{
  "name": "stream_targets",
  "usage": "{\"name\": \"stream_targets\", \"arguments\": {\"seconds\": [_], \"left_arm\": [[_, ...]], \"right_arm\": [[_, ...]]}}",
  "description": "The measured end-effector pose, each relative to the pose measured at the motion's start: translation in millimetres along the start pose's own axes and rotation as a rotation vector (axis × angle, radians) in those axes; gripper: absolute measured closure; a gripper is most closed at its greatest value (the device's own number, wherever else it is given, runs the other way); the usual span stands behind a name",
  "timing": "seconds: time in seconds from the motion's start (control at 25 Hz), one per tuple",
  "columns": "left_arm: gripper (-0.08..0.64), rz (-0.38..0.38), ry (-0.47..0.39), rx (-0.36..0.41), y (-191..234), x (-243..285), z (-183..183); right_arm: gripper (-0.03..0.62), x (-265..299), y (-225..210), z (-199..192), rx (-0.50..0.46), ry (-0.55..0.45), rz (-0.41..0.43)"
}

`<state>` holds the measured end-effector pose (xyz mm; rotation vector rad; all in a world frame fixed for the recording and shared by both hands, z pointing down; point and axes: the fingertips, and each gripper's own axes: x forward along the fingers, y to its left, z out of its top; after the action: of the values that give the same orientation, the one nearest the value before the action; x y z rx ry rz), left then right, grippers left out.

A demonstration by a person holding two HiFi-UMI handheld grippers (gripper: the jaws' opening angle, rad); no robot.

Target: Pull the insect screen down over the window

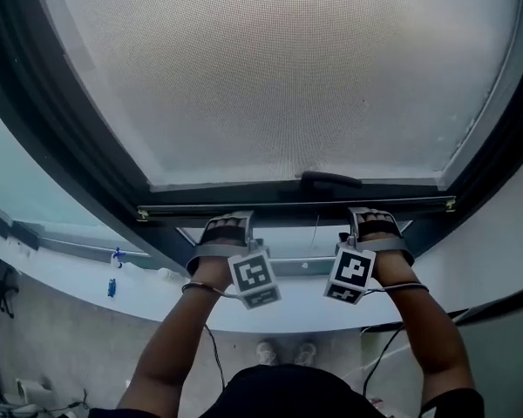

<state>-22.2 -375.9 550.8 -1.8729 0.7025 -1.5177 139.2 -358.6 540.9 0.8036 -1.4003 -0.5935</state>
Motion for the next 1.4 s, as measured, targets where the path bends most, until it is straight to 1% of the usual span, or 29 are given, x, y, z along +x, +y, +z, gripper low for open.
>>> {"name": "stream_targets", "arguments": {"seconds": [0.16, 0.24, 0.36, 0.52, 0.6, 0.68, 0.8, 0.88, 0.96, 1.08, 1.24, 1.36, 1.4], "left_arm": [[0.275, 0.037, 0.016, 0.035, -1.6, 1.8, -1.4], [0.276, 0.027, 0.023, 0.036, -3.8, 1.3, -1.4], [0.275, 0.018, 0.009, 0.021, -2.7, 0.7, -0.3], [0.276, 0.096, 0.038, 0.061, 4.6, 4.9, -0.2], [0.276, 0.109, 0.025, 0.047, 5.0, 4.8, 0.5], [0.276, 0.108, 0.010, 0.037, 5.5, 3.8, 0.4], [0.276, 0.076, 0.009, 0.018, 6.5, 2.0, 0.8], [0.276, 0.057, 0.008, 0.003, 6.6, 0.5, 1.2], [0.276, 0.055, 0.010, -0.001, 6.5, 0.1, 1.2], [0.276, 0.069, 0.026, 0.012, 7.6, 2.3, -1.4], [0.276, 0.021, 0.016, -0.066, 5.1, -1.4, -2.2], [0.276, 0.008, 0.010, -0.100, 4.3, -8.1, -0.2], [0.276, 0.014, -0.007, -0.121, 6.2, -13.5, 3.7]], "right_arm": [[0.336, 0.3, 2.2, 0.4, -0.017, 0.001, -0.020], [0.336, -0.7, 5.2, 0.2, -0.018, 0.002, -0.013], [0.336, -0.7, 4.3, -0.9, -0.018, 0.006, -0.007], [0.339, 1.7, -4.3, -0.1, -0.011, -0.004, -0.053], [0.339, 0.0, -6.3, 3.7, 0.002, -0.044, -0.077], [0.339, -1.7, -7.0, 4.9, 0.012, -0.065, -0.077], [0.339, -0.4, -2.3, -0.1, 0.011, -0.045, -0.023], [0.341, -1.8, -1.8, -1.3, 0.005, -0.046, -0.006], [0.341, -6.0, -2.7, -0.9, 0.010, -0.054, 0.000], [0.341, -11.5, -2.1, -2.0, 0.011, -0.042, 0.020], [0.339, -15.2, -5.2, 0.3, 0.022, -0.064, -0.001], [0.339, -21.9, -9.2, 1.4, 0.038, -0.090, -0.037], [0.339, -24.5, -11.1, 0.8, 0.048, -0.097, -0.054]]}}
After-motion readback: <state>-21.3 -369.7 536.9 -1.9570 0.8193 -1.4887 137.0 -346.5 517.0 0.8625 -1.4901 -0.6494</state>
